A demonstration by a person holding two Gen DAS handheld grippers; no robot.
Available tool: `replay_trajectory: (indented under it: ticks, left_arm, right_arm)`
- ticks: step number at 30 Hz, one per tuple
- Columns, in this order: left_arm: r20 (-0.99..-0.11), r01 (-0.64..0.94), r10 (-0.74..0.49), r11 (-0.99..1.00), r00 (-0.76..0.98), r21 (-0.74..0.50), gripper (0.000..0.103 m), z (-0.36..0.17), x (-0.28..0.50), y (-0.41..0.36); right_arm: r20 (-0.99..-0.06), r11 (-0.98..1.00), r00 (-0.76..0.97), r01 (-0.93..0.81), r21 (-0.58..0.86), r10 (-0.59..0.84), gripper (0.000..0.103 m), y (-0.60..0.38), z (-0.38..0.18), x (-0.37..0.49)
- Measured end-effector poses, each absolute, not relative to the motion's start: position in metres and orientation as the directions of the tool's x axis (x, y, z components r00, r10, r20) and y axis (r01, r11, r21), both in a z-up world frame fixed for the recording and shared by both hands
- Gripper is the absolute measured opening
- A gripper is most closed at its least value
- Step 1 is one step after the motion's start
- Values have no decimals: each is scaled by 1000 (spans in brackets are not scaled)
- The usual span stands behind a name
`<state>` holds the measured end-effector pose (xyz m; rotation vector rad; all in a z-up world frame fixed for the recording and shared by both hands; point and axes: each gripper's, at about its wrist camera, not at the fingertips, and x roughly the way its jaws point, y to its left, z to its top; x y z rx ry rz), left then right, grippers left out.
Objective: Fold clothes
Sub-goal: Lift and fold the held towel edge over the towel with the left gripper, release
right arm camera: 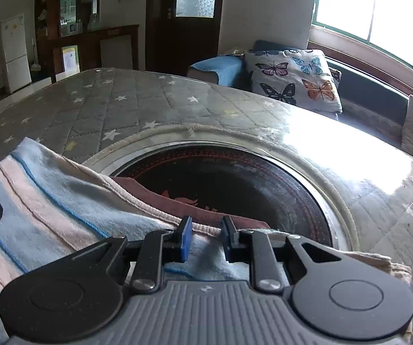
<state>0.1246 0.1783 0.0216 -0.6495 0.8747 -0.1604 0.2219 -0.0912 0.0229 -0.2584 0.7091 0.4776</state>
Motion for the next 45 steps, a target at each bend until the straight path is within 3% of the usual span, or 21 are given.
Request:
replay_trajectory:
  ticks: [7, 24, 30, 32, 45]
  left_arm:
    - [-642, -111, -382, 799, 665, -591, 12, 40, 125, 172]
    - [-639, -70, -354, 839, 683, -540, 11, 112, 143, 103]
    - [-653, -18, -362, 866, 665, -499, 11, 133, 167, 35]
    - [-660, 2, -368, 875, 655, -485, 11, 136, 175, 9]
    - [-760, 50, -366, 913, 537, -405, 9, 98, 207, -113]
  right_arm:
    - [-706, 831, 621, -550, -84, 340, 34, -95, 29, 192]
    - [-727, 773, 561, -631, -67, 395, 43, -137, 43, 86]
    - [-694, 813, 601, -581, -39, 396, 44, -183, 54, 72]
    - [-677, 840, 630, -542, -32, 381, 49, -204, 58, 72]
    - [-666, 928, 671, -361, 91, 326, 51, -299, 39, 88]
